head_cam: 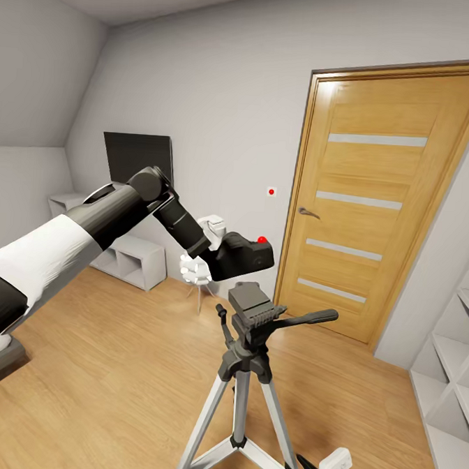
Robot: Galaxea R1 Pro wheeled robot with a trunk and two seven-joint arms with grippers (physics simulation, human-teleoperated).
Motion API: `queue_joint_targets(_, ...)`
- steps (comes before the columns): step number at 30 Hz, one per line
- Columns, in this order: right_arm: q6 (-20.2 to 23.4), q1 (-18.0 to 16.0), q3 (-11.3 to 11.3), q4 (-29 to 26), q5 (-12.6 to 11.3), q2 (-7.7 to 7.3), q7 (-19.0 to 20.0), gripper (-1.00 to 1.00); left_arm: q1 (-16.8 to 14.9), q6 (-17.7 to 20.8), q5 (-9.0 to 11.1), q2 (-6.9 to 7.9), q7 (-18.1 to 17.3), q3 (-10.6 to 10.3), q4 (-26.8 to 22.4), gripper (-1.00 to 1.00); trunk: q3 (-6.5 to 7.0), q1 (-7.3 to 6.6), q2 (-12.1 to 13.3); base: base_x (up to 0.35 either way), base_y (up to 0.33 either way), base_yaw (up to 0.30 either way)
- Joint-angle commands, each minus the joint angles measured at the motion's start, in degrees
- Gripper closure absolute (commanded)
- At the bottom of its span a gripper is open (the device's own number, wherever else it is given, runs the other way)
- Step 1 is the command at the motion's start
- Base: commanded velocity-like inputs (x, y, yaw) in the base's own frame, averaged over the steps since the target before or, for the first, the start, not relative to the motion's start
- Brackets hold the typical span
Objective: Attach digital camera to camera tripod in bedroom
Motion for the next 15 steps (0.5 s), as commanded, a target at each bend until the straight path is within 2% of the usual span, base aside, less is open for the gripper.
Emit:
queue_joint_targets(1,-0.1,0.0,-0.3,-0.1,-1.7,0.03,-5.7,1.0,0.0,0.6,-0.3,0.03,-0.4,-0.1,-0.1,1.0,-0.02,0.02,-0.1,0.0,0.0,0.0)
queue_joint_targets(3,-0.2,-0.1,-0.3,-0.1,-1.7,0.05,-8.1,1.0,0.0,0.6,-0.4,-0.35,-0.4,0.9,-0.1,1.0,-0.02,0.02,-0.1,0.0,0.0,0.0)
queue_joint_targets(15,-0.3,-0.5,-0.2,-0.8,-1.8,0.87,-8.5,1.0,0.0,0.6,-0.4,-0.46,-0.4,3.2,-0.1,1.0,-0.02,0.02,-0.1,0.0,0.0,0.0)
